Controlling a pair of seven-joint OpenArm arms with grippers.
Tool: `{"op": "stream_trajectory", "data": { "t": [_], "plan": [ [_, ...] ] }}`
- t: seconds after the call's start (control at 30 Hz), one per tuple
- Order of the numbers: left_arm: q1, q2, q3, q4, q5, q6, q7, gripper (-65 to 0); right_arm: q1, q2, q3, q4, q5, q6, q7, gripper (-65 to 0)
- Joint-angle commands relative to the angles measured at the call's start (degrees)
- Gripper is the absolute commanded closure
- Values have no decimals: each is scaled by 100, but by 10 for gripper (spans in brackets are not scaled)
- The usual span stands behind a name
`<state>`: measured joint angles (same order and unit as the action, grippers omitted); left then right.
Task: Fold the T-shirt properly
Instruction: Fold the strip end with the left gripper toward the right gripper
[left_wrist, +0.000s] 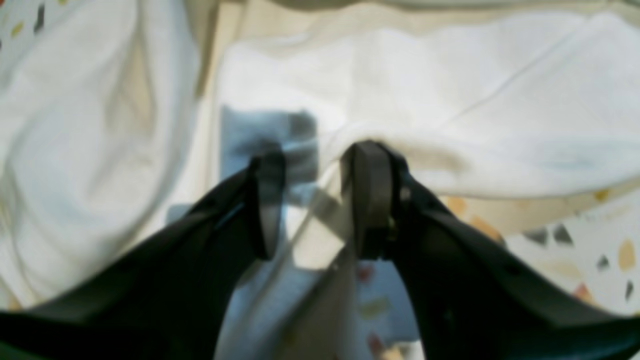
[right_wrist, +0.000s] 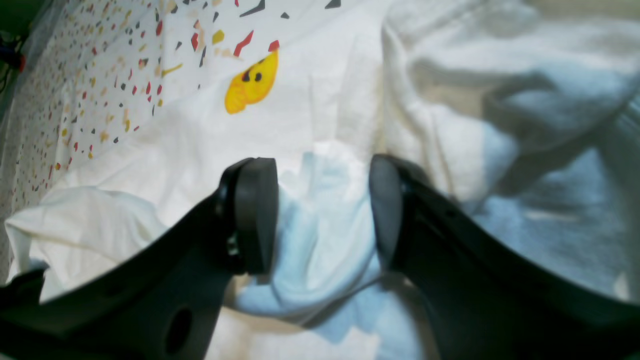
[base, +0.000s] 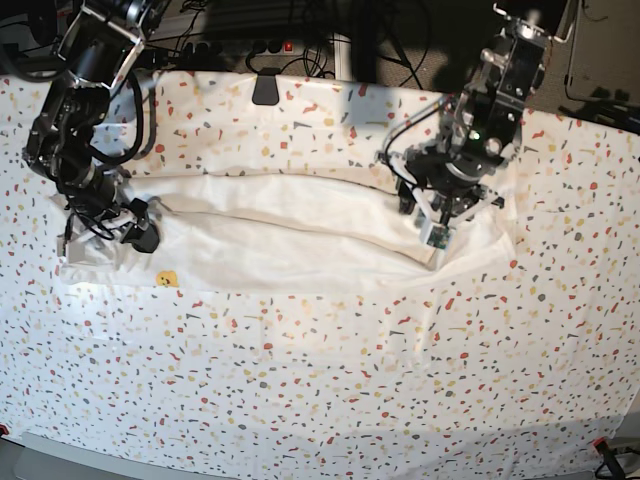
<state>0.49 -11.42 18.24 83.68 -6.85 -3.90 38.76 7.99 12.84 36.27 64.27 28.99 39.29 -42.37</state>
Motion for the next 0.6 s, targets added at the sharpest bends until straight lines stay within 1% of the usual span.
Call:
{"op": "stream_trajectory", "data": {
  "t": [0.0, 0.1, 0.13, 0.27, 0.37, 0.43, 0.47, 0.57],
  "plan": [
    [0, -118, -59, -402, 229, 107, 852, -228, 74, 2, -33, 4, -179, -133, -157, -304],
    [-369, -214, -63, -863, 229, -114, 739, -228, 195, -17, -31, 4, -186, -293, 57, -304],
    [-479, -264, -63, -977, 225, -155, 748, -228, 247, -17, -31, 4, -203, -299, 122, -304],
    [-763, -356, -63, -1134, 223, -219, 833, -228, 474, 4, -31, 4, -389, -315, 133, -304],
    [-883, -385, -63, -1115, 114, -219, 1139, -228, 625, 59, -33, 4, -330, -278, -59, -304],
    [-894, -385, -63, -1016, -232, -221, 1364, -228, 645, 153, -48, 26, -129, -2, -249, -304],
    [-892, -385, -63, -938, -402, -223, 1401, -228, 643, 214, -50, 66, -11, 71, -343, -304],
    [-894, -385, -63, -601, -684, -234, 1416, -228, 636, 389, -52, 330, 155, 71, -627, -304]
  ]
}}
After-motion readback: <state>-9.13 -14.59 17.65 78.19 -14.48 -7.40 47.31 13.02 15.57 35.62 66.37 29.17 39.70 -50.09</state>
